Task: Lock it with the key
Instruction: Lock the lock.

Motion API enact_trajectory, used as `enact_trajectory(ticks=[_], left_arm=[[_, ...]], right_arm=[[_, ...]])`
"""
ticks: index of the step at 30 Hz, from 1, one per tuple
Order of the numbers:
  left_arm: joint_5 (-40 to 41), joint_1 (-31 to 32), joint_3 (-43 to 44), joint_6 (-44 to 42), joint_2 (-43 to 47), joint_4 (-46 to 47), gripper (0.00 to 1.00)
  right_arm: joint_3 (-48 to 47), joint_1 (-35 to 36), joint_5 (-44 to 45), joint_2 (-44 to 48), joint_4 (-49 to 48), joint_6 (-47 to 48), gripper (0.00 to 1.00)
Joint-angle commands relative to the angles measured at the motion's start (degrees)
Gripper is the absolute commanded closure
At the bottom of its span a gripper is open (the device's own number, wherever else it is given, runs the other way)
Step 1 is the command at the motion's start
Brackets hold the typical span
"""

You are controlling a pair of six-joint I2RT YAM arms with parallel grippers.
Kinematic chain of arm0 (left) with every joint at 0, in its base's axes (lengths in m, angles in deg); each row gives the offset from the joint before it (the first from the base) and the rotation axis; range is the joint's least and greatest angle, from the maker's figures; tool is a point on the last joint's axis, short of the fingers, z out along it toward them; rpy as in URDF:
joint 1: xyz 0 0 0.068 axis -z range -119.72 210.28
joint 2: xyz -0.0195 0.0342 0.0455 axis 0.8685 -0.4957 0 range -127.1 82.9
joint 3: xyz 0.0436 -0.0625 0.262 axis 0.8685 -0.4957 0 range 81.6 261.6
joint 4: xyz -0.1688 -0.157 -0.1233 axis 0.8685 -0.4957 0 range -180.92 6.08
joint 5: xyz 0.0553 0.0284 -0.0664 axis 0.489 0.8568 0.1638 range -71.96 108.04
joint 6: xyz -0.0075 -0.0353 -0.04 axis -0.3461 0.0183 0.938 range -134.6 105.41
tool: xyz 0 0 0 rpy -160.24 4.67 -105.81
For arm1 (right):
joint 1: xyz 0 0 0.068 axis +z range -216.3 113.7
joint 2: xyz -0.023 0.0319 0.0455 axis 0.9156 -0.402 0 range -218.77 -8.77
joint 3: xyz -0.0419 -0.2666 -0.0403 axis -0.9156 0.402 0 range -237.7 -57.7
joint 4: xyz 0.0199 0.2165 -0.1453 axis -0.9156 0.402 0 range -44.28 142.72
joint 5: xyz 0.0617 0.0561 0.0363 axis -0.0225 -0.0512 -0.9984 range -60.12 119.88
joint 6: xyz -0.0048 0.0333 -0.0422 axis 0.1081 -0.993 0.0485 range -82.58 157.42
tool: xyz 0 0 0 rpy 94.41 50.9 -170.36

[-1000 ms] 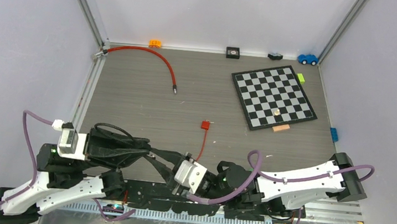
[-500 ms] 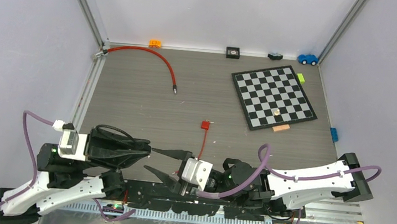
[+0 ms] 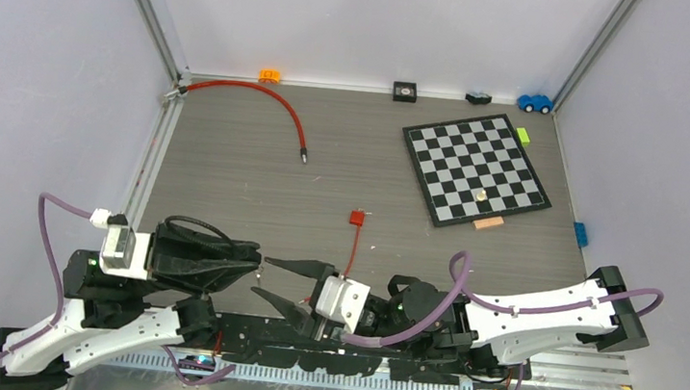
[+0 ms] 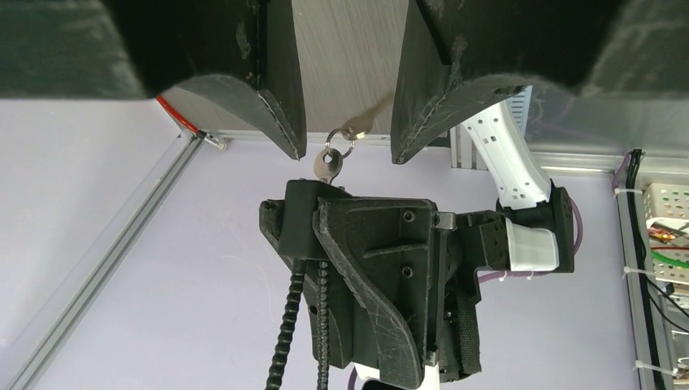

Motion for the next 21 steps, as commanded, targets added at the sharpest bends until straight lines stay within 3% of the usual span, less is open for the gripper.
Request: enact_trajectory(ticks=[1, 11, 21], left_arm=[[0.4, -0.1, 1.6, 0.0, 0.0, 2.1, 1.0], [-0.4, -0.1, 0.9, 1.0, -0.9, 3.7, 1.0], [-1.0, -0.1, 0.8, 1.6, -1.0, 4.0, 1.0]], right_arm=[[-1.3, 0.2, 0.7, -0.6, -5.0, 1.3, 0.53], [-1.9, 0.2, 1.7, -1.8, -5.3, 2.3, 0.61], [-2.5, 0.2, 3.0, -2.7, -6.3, 3.5, 0.61]])
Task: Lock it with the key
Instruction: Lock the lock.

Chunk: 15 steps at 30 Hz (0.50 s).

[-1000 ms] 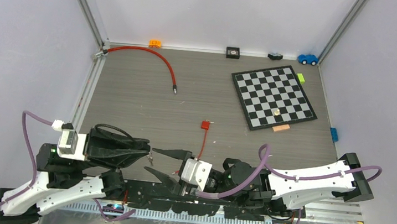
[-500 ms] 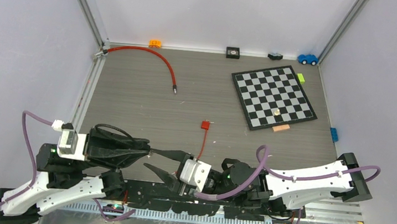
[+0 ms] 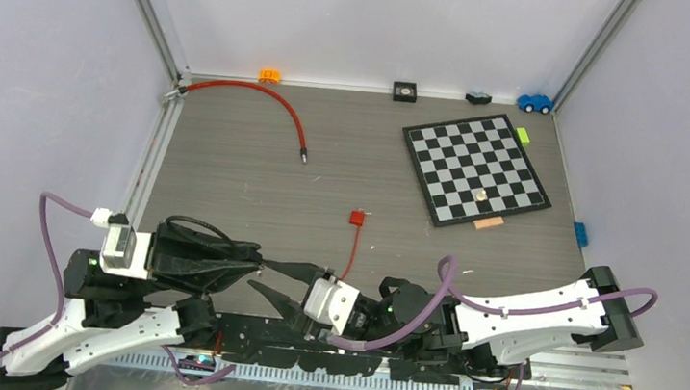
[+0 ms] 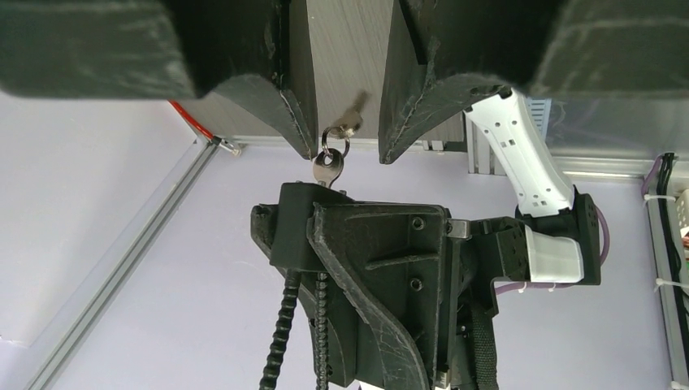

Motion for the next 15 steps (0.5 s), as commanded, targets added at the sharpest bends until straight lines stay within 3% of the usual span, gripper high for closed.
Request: enact_trajectory(ticks=[1, 15], left_arm=[[-0.9, -0.1, 0.7, 1.1, -0.7, 3.5, 1.0], [-0.8, -0.1, 0.0, 1.3, -0.7, 4.0, 1.0]], right_arm=[[-2.5, 0.2, 1.1, -0.4, -3.9, 1.2, 0.62], [-3.9, 0.1, 0.7, -0.9, -3.5, 2.7, 0.67]])
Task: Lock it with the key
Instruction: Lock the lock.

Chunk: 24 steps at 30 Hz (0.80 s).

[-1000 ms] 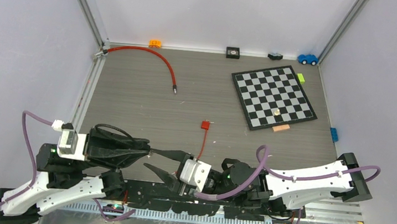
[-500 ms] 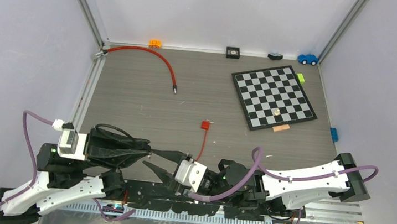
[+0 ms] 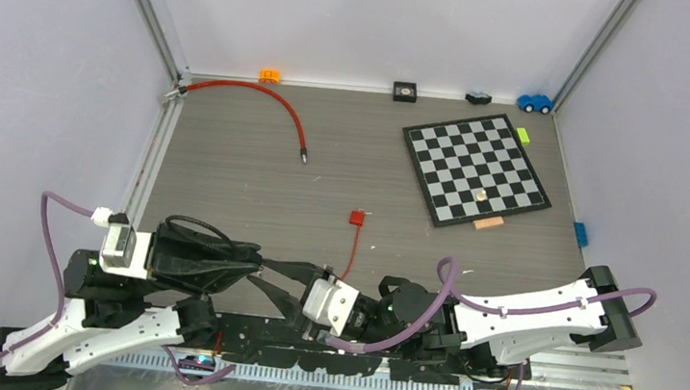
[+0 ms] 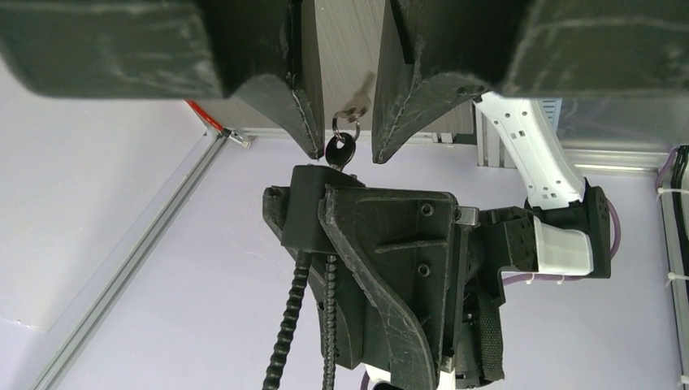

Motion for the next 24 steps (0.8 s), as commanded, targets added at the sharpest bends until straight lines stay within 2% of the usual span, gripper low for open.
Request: enact_trajectory(ticks=[1, 7, 14, 20, 24], left_arm=[[-0.3, -0.1, 0.0, 0.4, -0.7, 3.7, 1.0], [-0.4, -0.1, 0.0, 0.5, -0.7, 3.6, 1.0], [-0.6, -0.1, 0.3, 0.5, -0.7, 3.6, 1.0], [-1.2, -0.1, 0.5, 0.5, -0.9, 3.2, 1.0], [-2.9, -0.1, 1.3, 0.8, -1.4, 2.4, 1.0]], right_arm=[[-2.9, 0.1, 0.5, -0.2, -2.7, 0.9, 0.68], [-3.4, 0.0, 0.4, -0.7, -2.3, 1.0, 0.75], [-3.3, -0.5, -0.2, -0.6, -0.8, -0.4, 0.99], [-2.3, -2.4, -4.1, 1.2, 0.6, -5.2, 0.99], [-1.6, -4.3, -10.1, 3.2, 2.6, -9.9, 0.99]])
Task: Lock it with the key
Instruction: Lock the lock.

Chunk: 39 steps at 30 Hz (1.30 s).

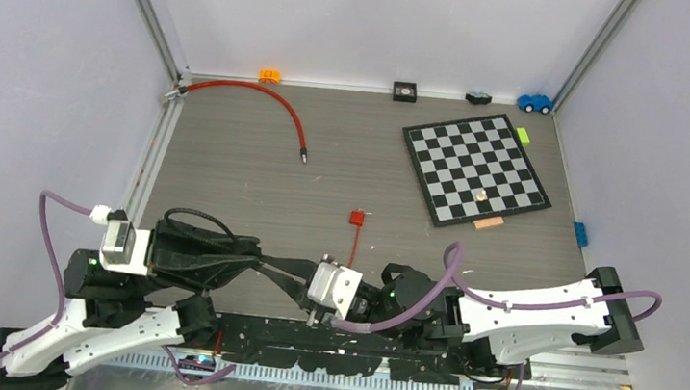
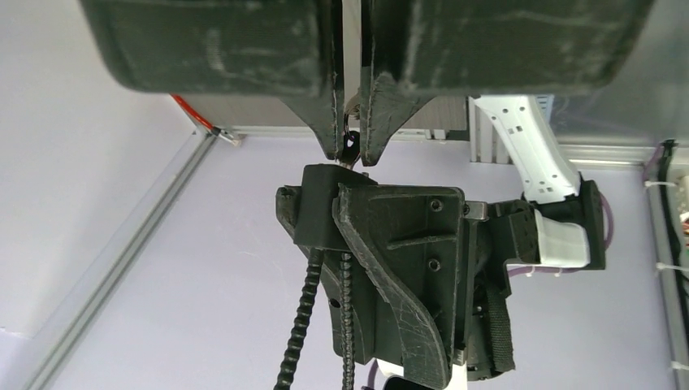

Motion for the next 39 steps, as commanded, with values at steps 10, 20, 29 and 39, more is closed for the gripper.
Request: enact_trajectory(ticks=[10, 20, 29, 39], left_arm=[[-10.5, 0.1, 2.3, 2.9, -2.6, 3.8, 1.0], [-13.0, 0.0, 2.8, 4.1, -2.9, 4.8, 1.0], [-12.1, 0.1, 2.9, 3.4, -2.1, 3.3, 1.0], [-11.7, 0.0, 2.8, 3.1, -1.7, 2.9, 1.0]], right_arm=[[-0.6, -4.5, -20.5, 5.7, 7.9, -14.8, 0.99], [-0.1, -5.9, -28.0, 6.9, 9.1, -18.1, 0.99], [0.1, -5.9, -25.9, 8.1, 11.6, -17.6, 0.65], [1.9, -5.9, -23.6, 9.9, 10.9, -17.7, 0.58]])
